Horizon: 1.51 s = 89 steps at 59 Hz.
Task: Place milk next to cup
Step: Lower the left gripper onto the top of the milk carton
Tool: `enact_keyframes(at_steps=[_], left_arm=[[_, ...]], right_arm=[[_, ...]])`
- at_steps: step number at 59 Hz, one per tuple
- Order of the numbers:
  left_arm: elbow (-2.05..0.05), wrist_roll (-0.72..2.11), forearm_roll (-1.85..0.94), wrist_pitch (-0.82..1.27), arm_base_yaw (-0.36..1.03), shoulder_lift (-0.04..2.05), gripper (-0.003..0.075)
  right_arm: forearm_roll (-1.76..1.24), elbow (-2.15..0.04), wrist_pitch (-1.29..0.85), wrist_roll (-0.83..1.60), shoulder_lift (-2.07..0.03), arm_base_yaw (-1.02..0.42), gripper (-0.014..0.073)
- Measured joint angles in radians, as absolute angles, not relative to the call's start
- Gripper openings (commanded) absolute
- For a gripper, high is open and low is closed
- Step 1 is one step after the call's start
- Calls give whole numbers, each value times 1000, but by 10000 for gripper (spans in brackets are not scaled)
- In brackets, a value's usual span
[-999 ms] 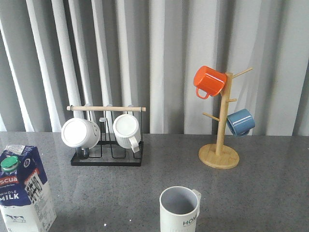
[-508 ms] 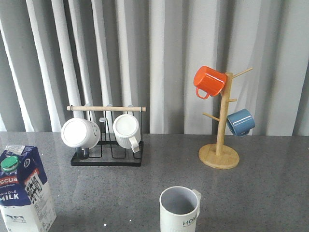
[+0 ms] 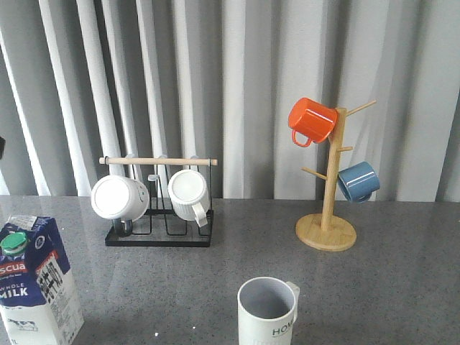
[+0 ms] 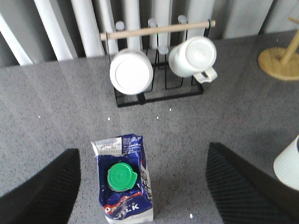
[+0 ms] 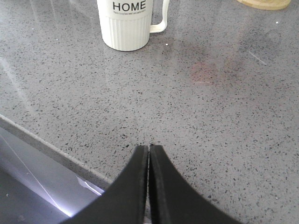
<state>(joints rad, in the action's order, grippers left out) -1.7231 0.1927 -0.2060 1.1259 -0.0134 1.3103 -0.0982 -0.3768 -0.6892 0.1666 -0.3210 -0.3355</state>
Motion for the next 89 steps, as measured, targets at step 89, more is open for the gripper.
enact_keyframes(at_steps=[89], left_arm=[[-1781,93,-125,1265,-13,1706,545]], right_arm=[[-98,-376,-689,167,-321,-335,-6]])
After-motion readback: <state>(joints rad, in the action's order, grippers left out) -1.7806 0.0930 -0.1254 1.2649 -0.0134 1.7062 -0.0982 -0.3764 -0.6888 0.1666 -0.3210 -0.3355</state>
